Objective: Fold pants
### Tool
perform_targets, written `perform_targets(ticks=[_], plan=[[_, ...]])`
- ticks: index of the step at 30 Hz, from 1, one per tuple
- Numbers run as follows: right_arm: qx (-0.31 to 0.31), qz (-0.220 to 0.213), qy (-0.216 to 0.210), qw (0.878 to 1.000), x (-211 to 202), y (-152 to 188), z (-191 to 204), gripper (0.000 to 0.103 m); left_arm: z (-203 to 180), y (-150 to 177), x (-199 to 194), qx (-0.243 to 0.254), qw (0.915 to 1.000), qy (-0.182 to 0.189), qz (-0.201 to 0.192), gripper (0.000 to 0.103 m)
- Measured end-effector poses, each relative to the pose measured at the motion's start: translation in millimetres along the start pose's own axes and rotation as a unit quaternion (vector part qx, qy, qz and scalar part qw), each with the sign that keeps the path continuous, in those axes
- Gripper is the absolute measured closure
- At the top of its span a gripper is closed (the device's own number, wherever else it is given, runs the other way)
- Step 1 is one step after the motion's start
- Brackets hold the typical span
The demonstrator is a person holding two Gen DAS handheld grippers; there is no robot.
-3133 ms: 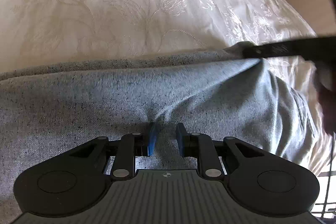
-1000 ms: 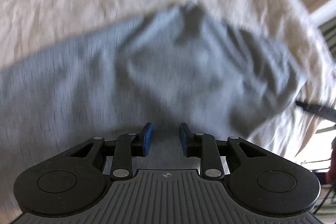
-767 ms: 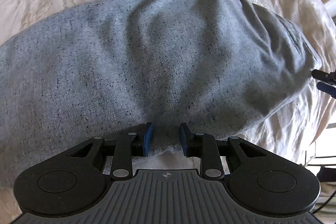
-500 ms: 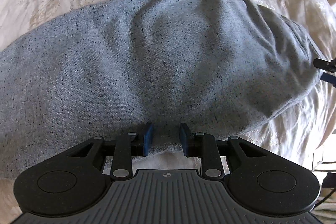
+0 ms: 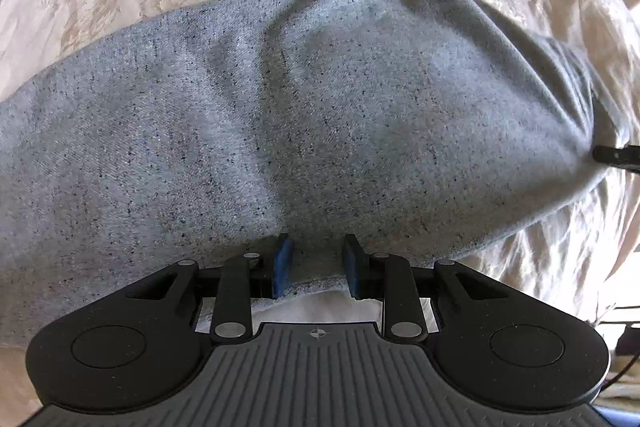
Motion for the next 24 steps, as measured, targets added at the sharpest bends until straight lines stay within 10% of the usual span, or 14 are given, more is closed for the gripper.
perform_targets(ticks=[4, 6, 21, 22, 24], plan=[[0.016, -0.036, -0.025, 0.999, -18, -2, -7, 0.078, -2, 0, -14, 0.005, 0.9997, -0.019, -0.012, 0.076], [0.043, -0.053, -0.027, 0.997, -29, -1, -18, 0.039, -5, 0, -24, 0.005, 0.9995, -0.017, -0.027, 0.075], [0.225, -0.053, -0.135, 0.964, 23, -10, -75, 0.014, 3, -5, 10, -0.035, 0.9993, 0.004, 0.014, 0.075], [0.24, -0.058, -0.142, 0.959, 25, -12, -77, 0.014, 4, -5, 10, -0.035, 0.9993, 0.005, 0.015, 0.075], [0.252, -0.056, -0.14, 0.956, 25, -18, -76, 0.077, 4, -5, 11, -0.028, 0.9995, 0.002, 0.016, 0.075]])
Point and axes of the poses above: each gripper's, at about its wrist camera, not at the fingertips, and x roughly the way its jaws point, z to its left, y to its underside, the point moved 2 cm from there along x, roughly the way its jaws point, and after that the axes turned 7 degrees about -y, right-handed, at the moved point
